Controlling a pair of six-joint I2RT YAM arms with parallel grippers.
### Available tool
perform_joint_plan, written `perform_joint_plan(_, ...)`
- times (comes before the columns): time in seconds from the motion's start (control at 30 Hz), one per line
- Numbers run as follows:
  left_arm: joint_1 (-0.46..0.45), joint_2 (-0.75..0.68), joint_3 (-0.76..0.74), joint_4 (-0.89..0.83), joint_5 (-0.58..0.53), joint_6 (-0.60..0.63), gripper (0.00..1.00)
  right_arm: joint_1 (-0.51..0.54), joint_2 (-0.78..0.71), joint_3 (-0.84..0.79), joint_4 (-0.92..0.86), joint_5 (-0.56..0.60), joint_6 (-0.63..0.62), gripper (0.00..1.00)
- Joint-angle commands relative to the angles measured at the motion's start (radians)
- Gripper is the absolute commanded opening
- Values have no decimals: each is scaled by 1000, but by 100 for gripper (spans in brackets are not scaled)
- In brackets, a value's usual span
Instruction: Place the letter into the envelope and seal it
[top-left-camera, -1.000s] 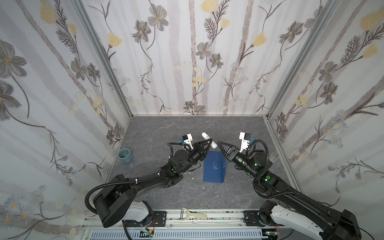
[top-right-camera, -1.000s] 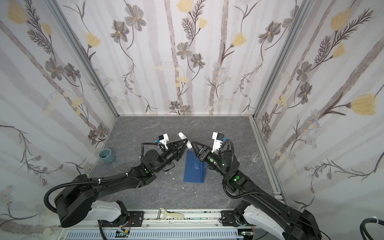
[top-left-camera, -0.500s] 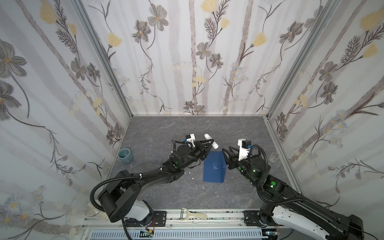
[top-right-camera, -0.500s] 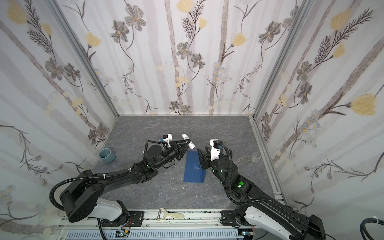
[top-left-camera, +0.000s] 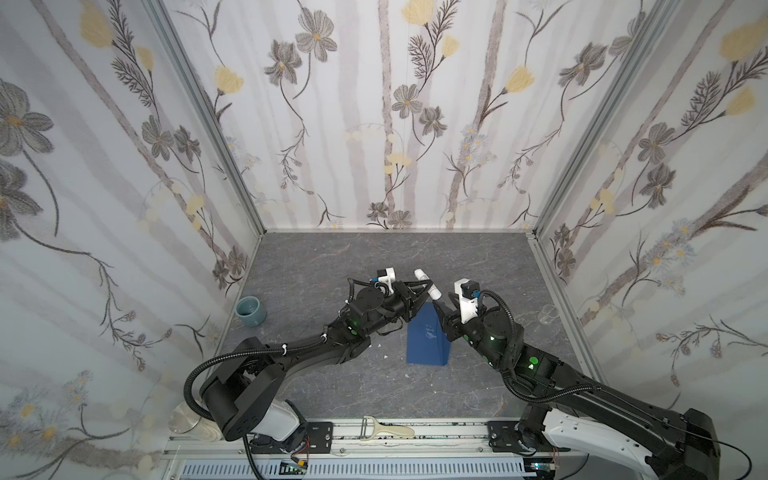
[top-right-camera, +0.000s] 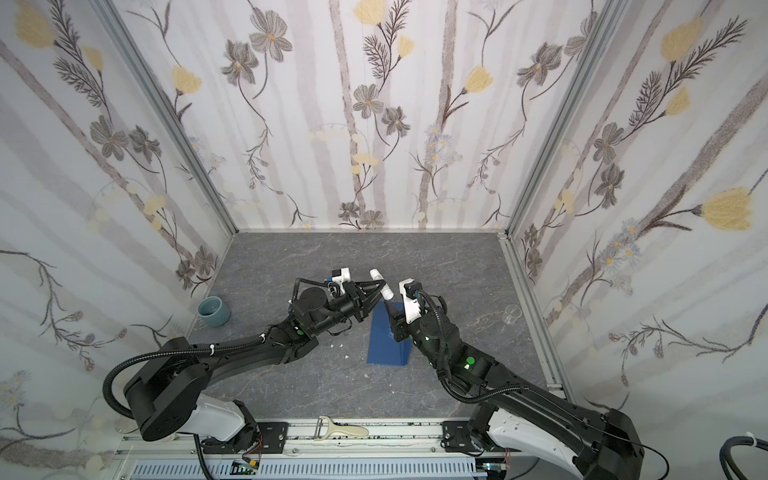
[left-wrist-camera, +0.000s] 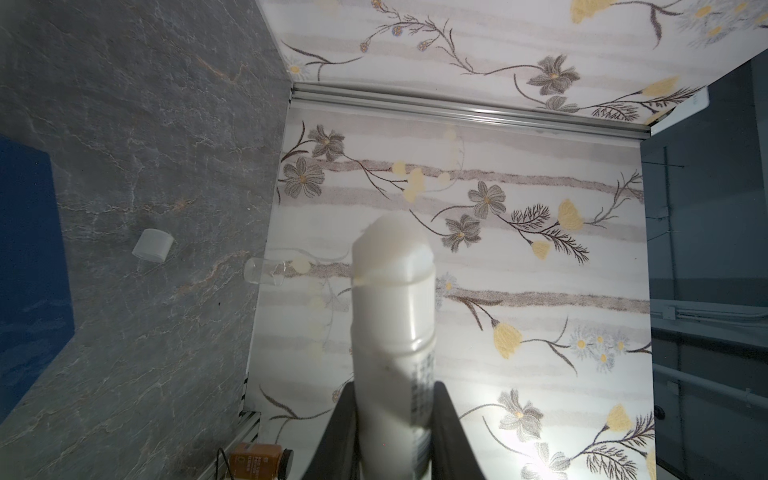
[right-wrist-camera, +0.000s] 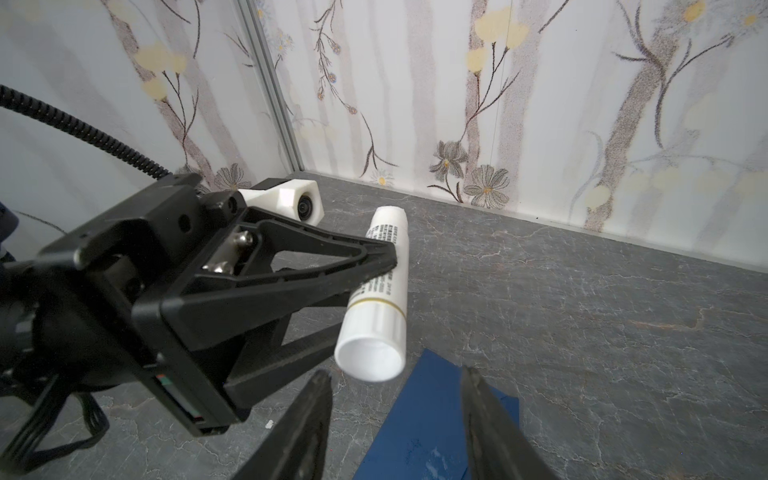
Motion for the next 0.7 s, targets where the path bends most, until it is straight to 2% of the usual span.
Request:
perform_joint_plan(0.0,-4,6,17,30,20,-21,0,4,23,20,41,21,-55,52)
perform_joint_plan(0.33,-14,15,34,32,37,-21,0,3,82,45,98,70,-86,51)
perform_joint_plan(0.67,-24,21,37,31,47,-26,0,2,120,71,105,83,-90,36)
